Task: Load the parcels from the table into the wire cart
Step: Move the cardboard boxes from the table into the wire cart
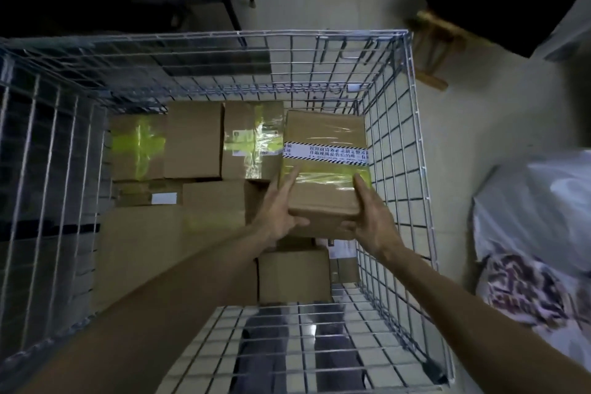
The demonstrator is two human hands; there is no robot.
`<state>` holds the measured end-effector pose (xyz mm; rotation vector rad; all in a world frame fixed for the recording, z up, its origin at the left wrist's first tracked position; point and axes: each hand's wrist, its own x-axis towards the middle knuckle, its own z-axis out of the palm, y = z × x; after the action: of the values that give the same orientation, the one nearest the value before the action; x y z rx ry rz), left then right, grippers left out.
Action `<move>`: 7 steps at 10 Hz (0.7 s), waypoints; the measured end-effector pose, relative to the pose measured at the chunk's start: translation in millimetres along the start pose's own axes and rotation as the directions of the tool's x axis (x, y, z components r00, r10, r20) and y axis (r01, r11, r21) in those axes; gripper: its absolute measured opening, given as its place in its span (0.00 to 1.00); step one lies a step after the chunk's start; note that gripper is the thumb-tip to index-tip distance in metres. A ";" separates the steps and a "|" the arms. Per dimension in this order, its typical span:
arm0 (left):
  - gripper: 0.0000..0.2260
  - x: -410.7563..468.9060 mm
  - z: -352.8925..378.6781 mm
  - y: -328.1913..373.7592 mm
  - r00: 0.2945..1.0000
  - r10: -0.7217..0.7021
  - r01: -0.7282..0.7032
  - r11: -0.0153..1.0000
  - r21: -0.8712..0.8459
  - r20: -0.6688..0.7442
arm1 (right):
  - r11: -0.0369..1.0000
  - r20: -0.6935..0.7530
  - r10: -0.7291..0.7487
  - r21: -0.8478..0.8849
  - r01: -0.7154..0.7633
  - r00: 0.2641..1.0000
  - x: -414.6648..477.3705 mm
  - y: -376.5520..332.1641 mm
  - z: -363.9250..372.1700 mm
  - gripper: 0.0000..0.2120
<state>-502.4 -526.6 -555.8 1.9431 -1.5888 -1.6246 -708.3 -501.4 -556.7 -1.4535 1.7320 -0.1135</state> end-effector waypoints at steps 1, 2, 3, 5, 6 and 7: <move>0.53 43.4 17.6 -25.2 1.000 0.026 -0.026 1.000 -0.005 0.009 | 1.000 -0.034 0.016 0.024 -0.015 0.999 34.3 31.1 19.2 0.48; 0.54 80.1 33.5 -48.3 1.000 0.025 -0.025 1.000 -0.018 0.001 | 0.997 -0.047 0.042 0.071 -0.039 0.998 71.2 55.1 35.2 0.47; 0.55 110.8 44.9 -65.8 0.997 0.054 -0.052 0.998 0.019 -0.062 | 0.996 -0.061 0.024 0.089 -0.019 0.998 98.6 64.4 47.2 0.43; 0.54 156.9 47.8 -87.3 0.971 0.156 -0.095 0.949 0.302 -0.183 | 0.988 -0.143 -0.156 -0.027 0.154 0.977 148.4 72.0 71.1 0.31; 0.53 169.0 44.4 -93.7 0.969 0.174 -0.082 0.896 0.437 -0.175 | 0.972 -0.091 0.005 0.234 0.016 0.996 160.9 70.9 78.0 0.37; 0.53 170.6 43.7 -103.5 0.972 0.172 -0.090 0.900 0.426 -0.158 | 0.988 -0.096 -0.041 0.146 0.055 0.995 163.6 77.6 80.2 0.38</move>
<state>-499.3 -592.8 -749.1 2.0463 -2.0620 -1.0685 -710.3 -580.0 -738.5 -1.3997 1.7238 -0.3343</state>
